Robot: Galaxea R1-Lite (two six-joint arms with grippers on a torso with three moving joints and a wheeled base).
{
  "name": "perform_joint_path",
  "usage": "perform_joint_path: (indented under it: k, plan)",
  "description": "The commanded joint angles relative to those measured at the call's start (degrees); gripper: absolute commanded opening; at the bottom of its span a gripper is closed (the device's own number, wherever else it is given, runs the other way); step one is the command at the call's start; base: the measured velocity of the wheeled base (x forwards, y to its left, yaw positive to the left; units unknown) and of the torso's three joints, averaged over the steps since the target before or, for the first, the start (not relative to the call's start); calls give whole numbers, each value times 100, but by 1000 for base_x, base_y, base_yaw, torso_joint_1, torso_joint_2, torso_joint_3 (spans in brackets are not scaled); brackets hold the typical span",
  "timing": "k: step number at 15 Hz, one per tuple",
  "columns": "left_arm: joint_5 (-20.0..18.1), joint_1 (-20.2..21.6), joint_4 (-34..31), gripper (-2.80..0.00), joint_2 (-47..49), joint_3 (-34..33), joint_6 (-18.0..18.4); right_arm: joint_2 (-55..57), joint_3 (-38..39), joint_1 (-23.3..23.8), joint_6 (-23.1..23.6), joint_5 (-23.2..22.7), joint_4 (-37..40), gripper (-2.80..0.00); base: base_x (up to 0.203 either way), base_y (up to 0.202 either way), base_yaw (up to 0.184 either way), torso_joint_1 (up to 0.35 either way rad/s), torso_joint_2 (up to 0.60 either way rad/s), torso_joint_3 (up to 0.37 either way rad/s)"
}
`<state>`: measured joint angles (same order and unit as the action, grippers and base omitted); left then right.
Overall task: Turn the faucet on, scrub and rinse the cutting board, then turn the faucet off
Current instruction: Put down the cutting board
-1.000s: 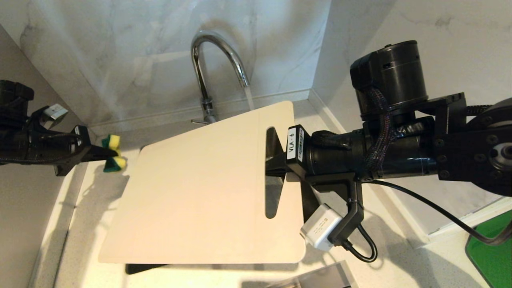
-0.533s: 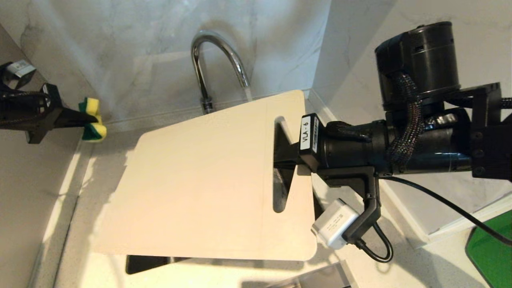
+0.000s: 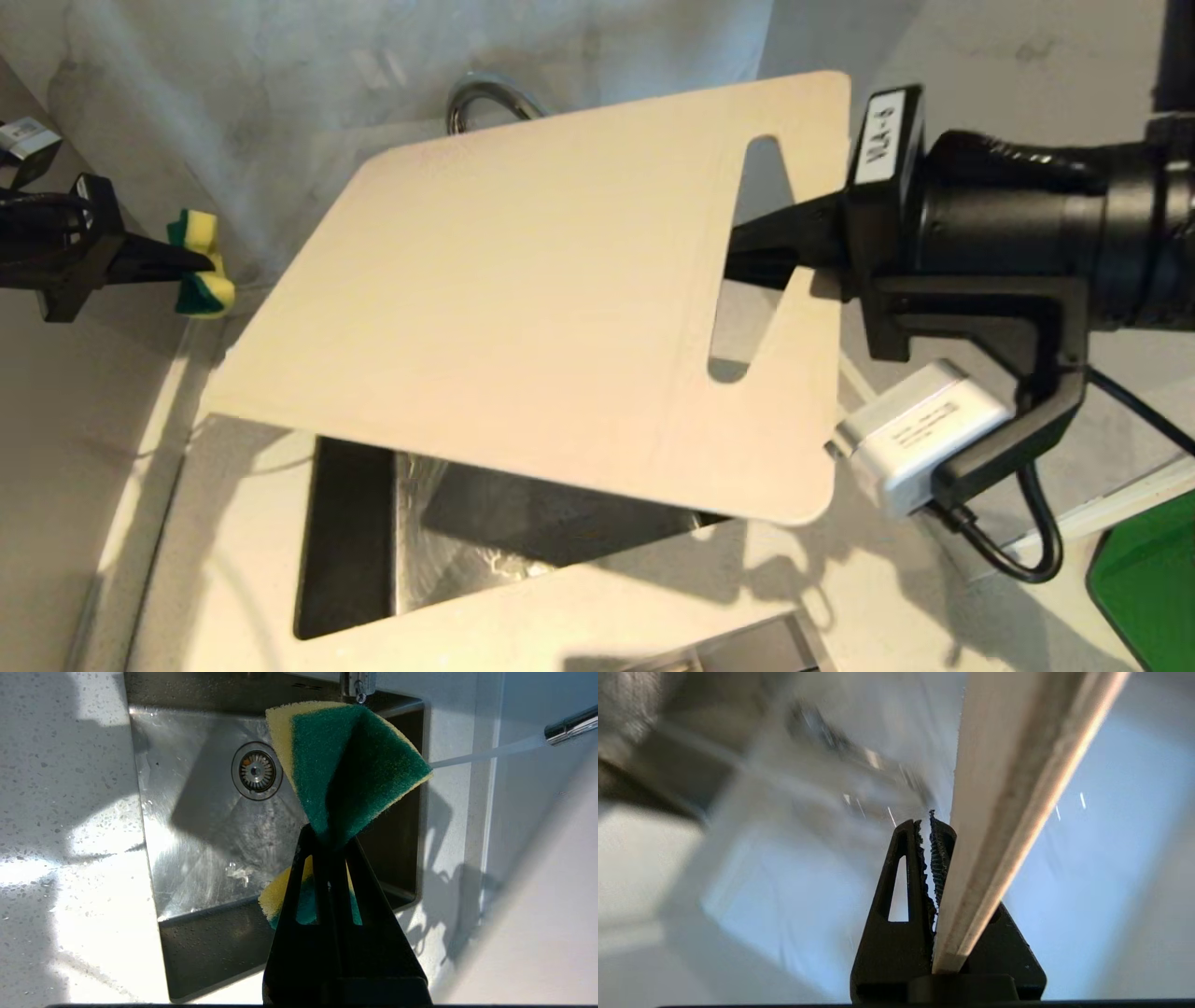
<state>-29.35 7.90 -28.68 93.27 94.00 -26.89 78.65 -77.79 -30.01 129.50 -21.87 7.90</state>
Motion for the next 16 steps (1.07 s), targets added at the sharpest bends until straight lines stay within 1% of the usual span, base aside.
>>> perform_joint_path:
  k: [1, 3, 5, 7, 9, 11, 14, 15, 16]
  plan:
    - [-9, -8, -66, -280, -19, 5, -18, -264, -388, 323, -17, 6, 0, -280, 0, 0, 0, 0, 0, 0]
    - [0, -8, -93, -280, -11, 13, -18, -286, -770, 475, -163, 96, -6, -280, 0, 0, 0, 0, 0, 0]
    - [70, -8, -93, -280, 16, 5, -18, -299, -1155, 502, -320, 450, -9, -280, 0, 0, 0, 0, 0, 0]
    - [88, -8, -97, -280, 25, 5, -18, -318, -1312, 505, -753, 805, -151, -280, 0, 0, 0, 0, 0, 0]
    - [88, -8, -102, -280, 33, 5, -18, -324, -1259, 505, -1105, 1070, -742, -280, 0, 0, 0, 0, 0, 0]
    - [88, -17, -102, -280, 42, 5, -18, -351, -1160, 497, -1460, 1518, -1217, -280, 0, 0, 0, 0, 0, 0]
    - [88, -17, -102, -280, 64, 5, -18, -526, -906, 469, -1829, 2053, -1290, -280, 0, 0, 0, 0, 0, 0]
    - [88, -17, -102, -280, 77, 5, -18, -585, -805, 379, -1929, 2276, -1291, -280, 0, 0, 0, 0, 0, 0]
    - [88, -17, -102, -280, 86, 5, -18, -621, -688, 190, -2098, 2467, -1296, -280, 0, 0, 0, 0, 0, 0]
